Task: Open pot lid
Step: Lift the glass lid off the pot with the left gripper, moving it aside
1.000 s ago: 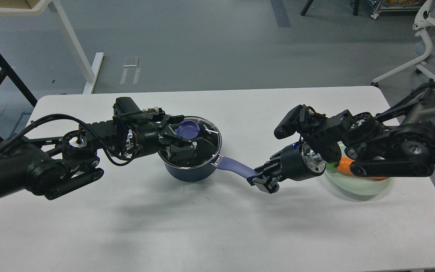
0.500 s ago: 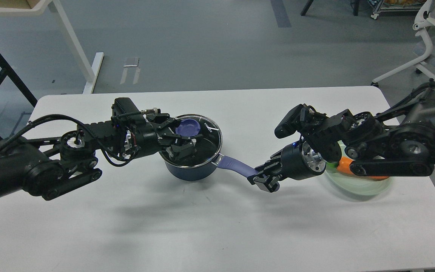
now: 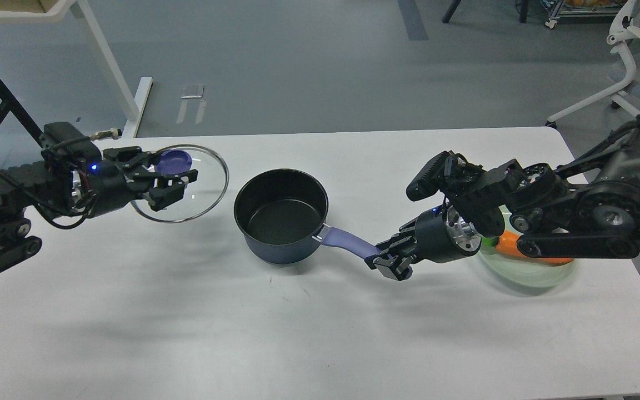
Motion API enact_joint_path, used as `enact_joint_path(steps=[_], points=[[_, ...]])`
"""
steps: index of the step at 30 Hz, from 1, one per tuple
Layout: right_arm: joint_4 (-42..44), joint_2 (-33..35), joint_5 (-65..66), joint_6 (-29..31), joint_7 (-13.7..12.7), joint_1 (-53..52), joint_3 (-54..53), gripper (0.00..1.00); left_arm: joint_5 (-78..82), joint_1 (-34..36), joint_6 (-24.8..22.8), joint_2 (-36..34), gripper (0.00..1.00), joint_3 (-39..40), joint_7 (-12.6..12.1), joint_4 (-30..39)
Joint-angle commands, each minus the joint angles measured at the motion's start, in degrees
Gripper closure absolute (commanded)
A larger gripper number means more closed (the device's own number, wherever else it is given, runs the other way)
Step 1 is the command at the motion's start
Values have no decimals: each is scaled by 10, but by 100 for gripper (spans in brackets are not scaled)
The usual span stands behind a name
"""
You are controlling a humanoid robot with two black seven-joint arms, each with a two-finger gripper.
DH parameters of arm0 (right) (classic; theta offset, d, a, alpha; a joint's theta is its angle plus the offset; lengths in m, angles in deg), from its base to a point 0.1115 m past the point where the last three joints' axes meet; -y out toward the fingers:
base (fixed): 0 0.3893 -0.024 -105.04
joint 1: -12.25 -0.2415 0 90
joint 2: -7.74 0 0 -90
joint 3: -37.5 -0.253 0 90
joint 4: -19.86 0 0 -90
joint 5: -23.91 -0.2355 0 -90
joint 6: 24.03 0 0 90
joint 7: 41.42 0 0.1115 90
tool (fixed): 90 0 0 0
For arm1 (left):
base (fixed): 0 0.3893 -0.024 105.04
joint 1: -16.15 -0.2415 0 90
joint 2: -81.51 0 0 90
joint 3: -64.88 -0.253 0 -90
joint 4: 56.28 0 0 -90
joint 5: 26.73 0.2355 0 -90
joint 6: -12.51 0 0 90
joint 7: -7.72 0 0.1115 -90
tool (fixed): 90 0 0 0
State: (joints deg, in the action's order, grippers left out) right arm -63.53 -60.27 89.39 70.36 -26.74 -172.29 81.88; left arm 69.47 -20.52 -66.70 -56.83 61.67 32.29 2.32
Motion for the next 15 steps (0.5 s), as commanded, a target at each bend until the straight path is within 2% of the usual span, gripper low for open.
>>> enact_joint_path(steps=[1,5,15], points=[[0,1,0,0,1,0,0,73,-1,-43,2,-1,56,0,21,-71],[0,0,0,0,1,0,-3,73,-14,-73,32,7,56,0,34,-143],[-1,2,-1,0,2,0,-4,73,-29,-87,72,52,55,-55,34,-198]])
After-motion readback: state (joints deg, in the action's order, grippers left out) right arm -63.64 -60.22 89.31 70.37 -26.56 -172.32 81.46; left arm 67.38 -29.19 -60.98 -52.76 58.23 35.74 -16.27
